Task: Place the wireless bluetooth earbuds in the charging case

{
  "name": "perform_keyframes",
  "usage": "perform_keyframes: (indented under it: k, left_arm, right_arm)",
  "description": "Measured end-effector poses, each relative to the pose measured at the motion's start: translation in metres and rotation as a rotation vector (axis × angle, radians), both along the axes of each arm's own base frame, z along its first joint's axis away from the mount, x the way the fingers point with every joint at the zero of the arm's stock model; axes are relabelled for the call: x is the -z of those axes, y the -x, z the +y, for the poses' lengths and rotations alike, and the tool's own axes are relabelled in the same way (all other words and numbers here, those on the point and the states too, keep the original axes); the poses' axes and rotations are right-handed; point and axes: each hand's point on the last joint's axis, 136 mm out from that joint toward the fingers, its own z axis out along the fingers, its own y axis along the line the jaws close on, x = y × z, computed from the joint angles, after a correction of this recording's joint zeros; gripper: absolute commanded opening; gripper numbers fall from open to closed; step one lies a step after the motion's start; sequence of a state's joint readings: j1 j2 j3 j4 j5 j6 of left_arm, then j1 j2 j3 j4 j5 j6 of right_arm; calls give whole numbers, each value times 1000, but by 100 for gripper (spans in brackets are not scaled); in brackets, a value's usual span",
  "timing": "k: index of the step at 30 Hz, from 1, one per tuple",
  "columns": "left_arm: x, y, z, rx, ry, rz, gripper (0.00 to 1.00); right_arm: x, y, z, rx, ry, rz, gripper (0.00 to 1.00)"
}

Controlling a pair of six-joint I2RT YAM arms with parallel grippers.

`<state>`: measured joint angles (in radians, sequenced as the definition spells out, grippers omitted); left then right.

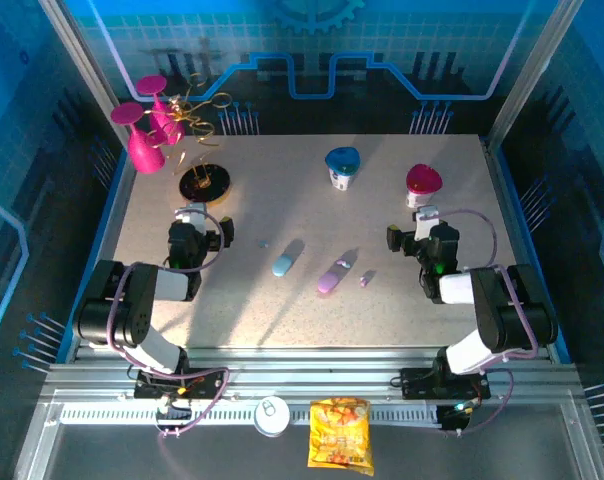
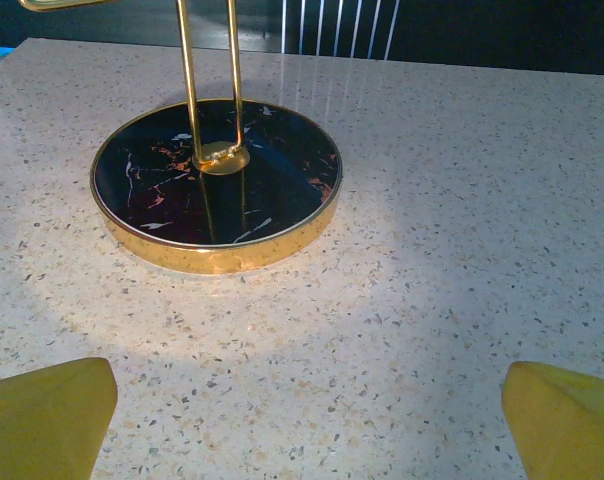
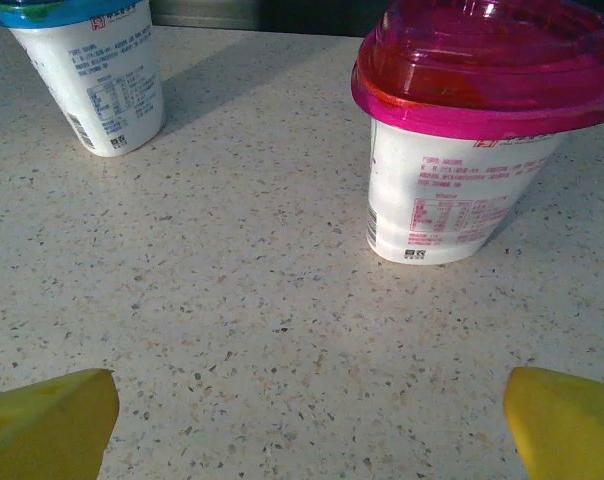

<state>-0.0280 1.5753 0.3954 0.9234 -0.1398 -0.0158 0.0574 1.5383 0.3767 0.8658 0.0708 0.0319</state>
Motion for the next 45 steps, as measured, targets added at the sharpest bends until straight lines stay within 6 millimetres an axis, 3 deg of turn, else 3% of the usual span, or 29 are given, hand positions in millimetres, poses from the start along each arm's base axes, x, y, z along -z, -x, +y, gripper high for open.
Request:
perform_keyframes:
  k: [27, 31, 34, 38, 41, 45]
  left_arm:
    - [0, 0, 0, 0, 0, -1, 99]
    - [-1, 12, -1, -2, -18, -5, 99]
    - [-23, 24, -11, 13, -56, -46, 99]
    - [-85, 39, -35, 58, -105, -182, 99]
    - [-120, 55, -55, 105, -118, -243, 99]
    - [-139, 76, -89, 210, -102, -262, 99]
  right_arm:
    - [-1, 0, 0, -2, 7, -5, 100]
    - [-3, -1, -1, 1, 8, -12, 100]
    - [-13, 2, 0, -3, 18, -27, 100]
    - [-55, 10, 7, -17, 30, -109, 100]
    - [-82, 24, 17, -34, 32, -136, 100]
    - [-109, 48, 35, -71, -22, -114, 100]
